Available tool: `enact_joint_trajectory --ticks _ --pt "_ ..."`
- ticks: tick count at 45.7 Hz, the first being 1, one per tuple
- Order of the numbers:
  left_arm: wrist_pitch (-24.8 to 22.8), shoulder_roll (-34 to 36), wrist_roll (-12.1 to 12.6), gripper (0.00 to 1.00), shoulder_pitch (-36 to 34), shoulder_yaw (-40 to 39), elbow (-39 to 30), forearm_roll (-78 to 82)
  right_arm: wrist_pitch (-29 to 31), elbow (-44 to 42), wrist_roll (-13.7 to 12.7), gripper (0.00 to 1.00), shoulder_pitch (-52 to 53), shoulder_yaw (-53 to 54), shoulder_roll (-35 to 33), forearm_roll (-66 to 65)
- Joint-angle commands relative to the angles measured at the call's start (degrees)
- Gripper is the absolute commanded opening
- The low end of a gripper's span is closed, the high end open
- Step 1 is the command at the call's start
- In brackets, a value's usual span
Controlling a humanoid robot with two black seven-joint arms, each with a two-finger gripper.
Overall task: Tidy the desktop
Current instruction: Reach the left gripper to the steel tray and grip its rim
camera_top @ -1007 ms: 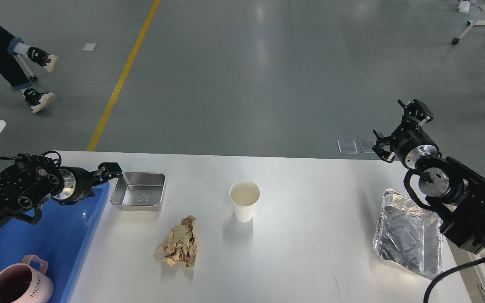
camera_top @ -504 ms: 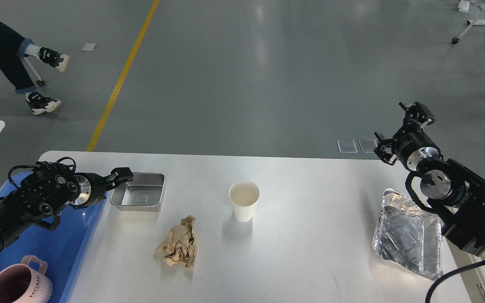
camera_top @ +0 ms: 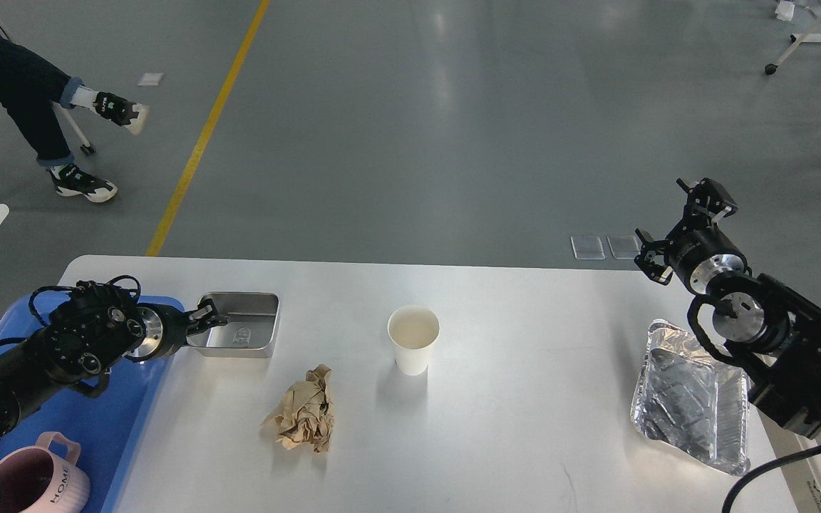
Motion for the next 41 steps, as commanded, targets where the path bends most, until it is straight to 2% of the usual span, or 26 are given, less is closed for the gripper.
enact_joint_trajectory --ticks 1,13,23,25,29,33,36,41 --pt "-0.10 -0.46 0.08 0.62 0.05 0.37 0.00 0.11 -0.01 -0.01 0.08 1.00 0.00 0.08 -0.03 0.00" --pt "-1.32 -0.64 0.17 0.47 0.05 2.22 0.00 -0.06 -0.09 -0.01 0.08 1.00 -0.26 0.08 -0.03 0.00" --pt "-3.78 -0.72 2.63 0.33 -0.04 2.22 -0.09 0.20 -0.09 -0.01 0.08 1.00 -0.26 0.17 -0.29 0.00" --pt "-3.09 -0.81 2.63 0.27 -0.04 2.05 0.00 -0.50 -0.09 -0.09 0.08 1.00 -0.26 0.17 -0.29 0.00" --pt "-2.12 -2.04 2.72 0.24 -0.04 2.13 0.00 -0.50 -0.09 -0.09 0.08 1.00 -0.26 0.17 -0.29 0.09" --pt "-2.38 -2.04 3.25 0.16 -0.21 2.13 -0.09 -0.50 -0.09 -0.09 0.08 1.00 -0.26 0.17 -0.38 0.00" --pt "-2.64 -2.13 3.95 0.06 -0.30 2.13 0.00 -0.41 -0.09 -0.09 0.08 1.00 -0.26 0.17 -0.38 0.00" --pt "-2.91 -2.39 4.30 0.00 -0.39 2.22 0.00 -0.41 -0.09 -0.09 0.08 1.00 -0.26 0.17 -0.38 0.00"
